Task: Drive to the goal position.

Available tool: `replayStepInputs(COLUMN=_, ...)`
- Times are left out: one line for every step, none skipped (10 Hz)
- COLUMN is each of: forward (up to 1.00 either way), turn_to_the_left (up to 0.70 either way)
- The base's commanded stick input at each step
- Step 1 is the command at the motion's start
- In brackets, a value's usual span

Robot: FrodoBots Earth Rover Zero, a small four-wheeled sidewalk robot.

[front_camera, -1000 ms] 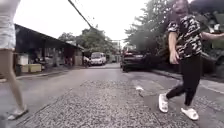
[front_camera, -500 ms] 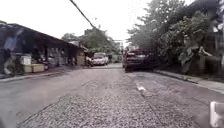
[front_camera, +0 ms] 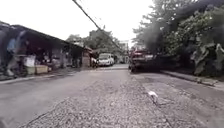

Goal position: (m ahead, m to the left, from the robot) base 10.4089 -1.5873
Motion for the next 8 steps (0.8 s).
replayStepInputs(forward=1.0, turn_to_the_left=0.0)
replayStepInputs(forward=1.0, turn_to_the_left=0.0)
replayStepInputs(forward=1.0, turn_to_the_left=-0.12)
replayStepInputs(forward=1.0, turn_to_the_left=-0.27)
replayStepInputs(forward=1.0, turn_to_the_left=-0.18)
replayStepInputs(forward=1.0, turn_to_the_left=0.0)
replayStepInputs(forward=1.0, turn_to_the_left=0.0)
replayStepInputs(forward=1.0, turn_to_the_left=0.0)
